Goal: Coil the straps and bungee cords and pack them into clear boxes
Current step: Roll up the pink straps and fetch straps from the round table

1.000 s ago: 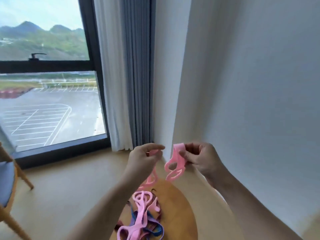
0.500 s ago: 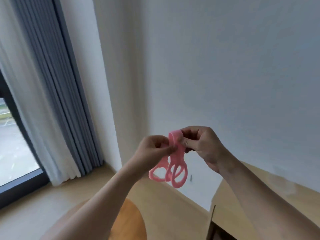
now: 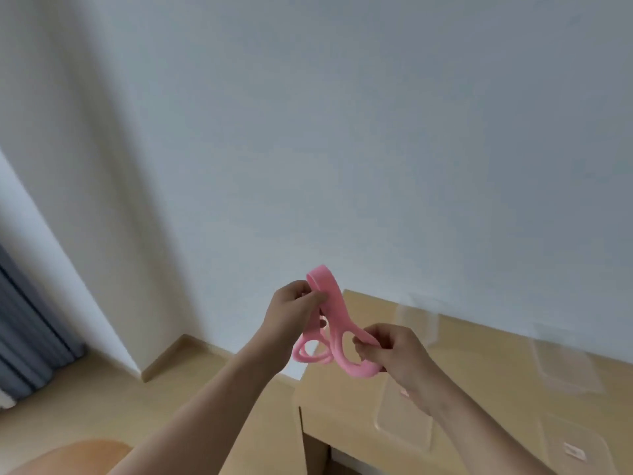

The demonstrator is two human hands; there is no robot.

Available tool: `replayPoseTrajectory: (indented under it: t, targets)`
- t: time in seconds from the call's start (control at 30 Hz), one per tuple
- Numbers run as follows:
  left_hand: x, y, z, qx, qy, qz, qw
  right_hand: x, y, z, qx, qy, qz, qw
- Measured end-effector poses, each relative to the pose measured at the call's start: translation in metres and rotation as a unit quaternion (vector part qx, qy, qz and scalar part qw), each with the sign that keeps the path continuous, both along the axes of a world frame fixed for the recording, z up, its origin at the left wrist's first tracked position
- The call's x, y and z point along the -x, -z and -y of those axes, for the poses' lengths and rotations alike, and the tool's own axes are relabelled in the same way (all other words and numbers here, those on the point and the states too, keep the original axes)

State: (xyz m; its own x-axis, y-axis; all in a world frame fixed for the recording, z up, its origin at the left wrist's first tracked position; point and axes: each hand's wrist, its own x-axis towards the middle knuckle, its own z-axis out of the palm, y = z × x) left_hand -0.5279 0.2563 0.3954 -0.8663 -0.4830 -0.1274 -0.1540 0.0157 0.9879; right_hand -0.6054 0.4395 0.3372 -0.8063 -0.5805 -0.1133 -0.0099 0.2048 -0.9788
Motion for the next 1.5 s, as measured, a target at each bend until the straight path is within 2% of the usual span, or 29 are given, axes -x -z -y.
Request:
replayPoseTrajectory:
  t: [0.1, 0.2, 0.33, 0.43, 0.57, 0.73, 0.8, 0.9, 0.93, 1.0, 1.13, 1.2, 1.27, 1.4, 1.5]
  targets:
    - [0.028, 0.033, -0.005, -0.037, 0.048, 0.054, 0.997, 0.018, 0.021, -0.016, -0.012, 0.024, 0.045, 0.999]
    - [0.058, 0.068, -0.005, -0.033, 0.038, 0.127, 0.991, 0.033, 0.048, -0.031, -0.004, 0.072, 0.124, 0.99]
    - [0.099, 0.113, 0.0, -0.014, 0.091, 0.222, 0.971, 0.048, 0.091, -0.047, 0.028, 0.219, 0.234, 0.947]
    - [0.123, 0.138, 0.006, 0.003, 0.17, 0.264, 0.949, 0.06, 0.114, -0.055, 0.035, 0.284, 0.276, 0.918]
    - [0.148, 0.153, 0.014, 0.122, 0.255, 0.29, 0.914, 0.085, 0.14, -0.057, -0.04, 0.332, 0.261, 0.905]
    - [0.176, 0.155, 0.024, 0.195, 0.324, 0.245, 0.893, 0.112, 0.168, -0.046, -0.129, 0.367, 0.211, 0.896]
    - [0.185, 0.145, 0.027, 0.214, 0.384, 0.23, 0.868, 0.119, 0.172, -0.041, -0.165, 0.395, 0.194, 0.883]
    - [0.2, 0.131, 0.027, 0.252, 0.47, 0.212, 0.819, 0.121, 0.165, -0.034, -0.283, 0.382, 0.147, 0.867]
    - [0.205, 0.126, 0.024, 0.271, 0.488, 0.197, 0.806, 0.121, 0.16, -0.031, -0.281, 0.371, 0.137, 0.875]
    - [0.213, 0.117, 0.016, 0.34, 0.5, 0.157, 0.781, 0.118, 0.145, -0.021, -0.215, 0.323, 0.128, 0.913]
    - [0.229, 0.094, 0.003, 0.459, 0.507, 0.083, 0.725, 0.113, 0.104, 0.006, -0.094, 0.175, 0.144, 0.969]
    - [0.236, 0.081, -0.001, 0.47, 0.489, 0.059, 0.732, 0.116, 0.088, 0.012, -0.018, 0.134, 0.18, 0.974]
    - [0.242, 0.07, -0.003, 0.436, 0.462, 0.042, 0.771, 0.123, 0.083, 0.01, -0.008, 0.119, 0.162, 0.98]
    - [0.251, 0.052, -0.01, 0.268, 0.436, 0.037, 0.858, 0.136, 0.075, 0.002, -0.051, 0.17, 0.076, 0.981]
    - [0.254, 0.041, -0.019, 0.181, 0.417, 0.035, 0.89, 0.144, 0.066, -0.013, -0.034, 0.226, 0.044, 0.973]
